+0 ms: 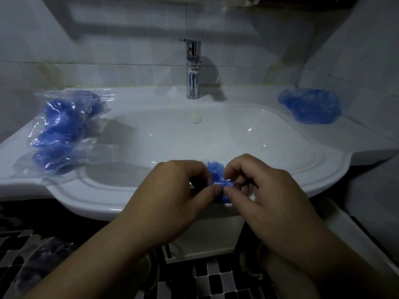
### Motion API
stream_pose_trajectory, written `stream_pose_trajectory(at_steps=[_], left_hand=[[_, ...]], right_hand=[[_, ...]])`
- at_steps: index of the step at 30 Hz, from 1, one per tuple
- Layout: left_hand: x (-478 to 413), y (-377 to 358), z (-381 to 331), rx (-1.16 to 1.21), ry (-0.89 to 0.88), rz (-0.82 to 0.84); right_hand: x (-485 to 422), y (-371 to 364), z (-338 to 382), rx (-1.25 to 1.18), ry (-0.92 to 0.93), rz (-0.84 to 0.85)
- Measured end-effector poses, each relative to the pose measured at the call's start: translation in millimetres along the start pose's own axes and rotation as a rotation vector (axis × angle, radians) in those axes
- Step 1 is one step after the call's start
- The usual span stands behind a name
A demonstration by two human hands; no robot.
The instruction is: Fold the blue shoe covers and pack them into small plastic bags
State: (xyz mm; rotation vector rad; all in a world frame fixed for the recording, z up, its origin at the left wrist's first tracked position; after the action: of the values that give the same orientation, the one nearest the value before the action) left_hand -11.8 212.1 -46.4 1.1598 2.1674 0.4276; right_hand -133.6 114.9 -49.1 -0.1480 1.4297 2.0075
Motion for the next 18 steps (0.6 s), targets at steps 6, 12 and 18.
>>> stream_pose_trajectory(at_steps=[6, 12, 18], left_hand=[[-1.9, -3.9, 0.5, -0.004, -0.001, -0.020], [5.9, -1.9, -5.0, -0.110, -0.115, 0.122], [5.9, 1.1, -5.6, -0.094, -0.098, 0.108]], right_hand=[[-3.7, -4.5, 1.8, 0.134, 0.038, -0.043], [1.6, -2.1, -1.7, 0.106, 0.106, 0.087], [5.5, 3.1, 1.1, -0.032, 0.097, 0.085]])
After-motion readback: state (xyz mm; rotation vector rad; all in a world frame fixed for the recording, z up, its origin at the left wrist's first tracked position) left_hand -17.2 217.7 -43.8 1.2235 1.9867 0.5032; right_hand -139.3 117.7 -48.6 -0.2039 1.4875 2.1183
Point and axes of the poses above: each hand's wrist, its own x-axis away from the middle knuckle, its own y-axis out of the back of the hand, z = x × y, the point moved 5 cm from there along -x, towards the middle knuckle, and after that the axes turned 14 degrees about x, right-handed, at the moved point
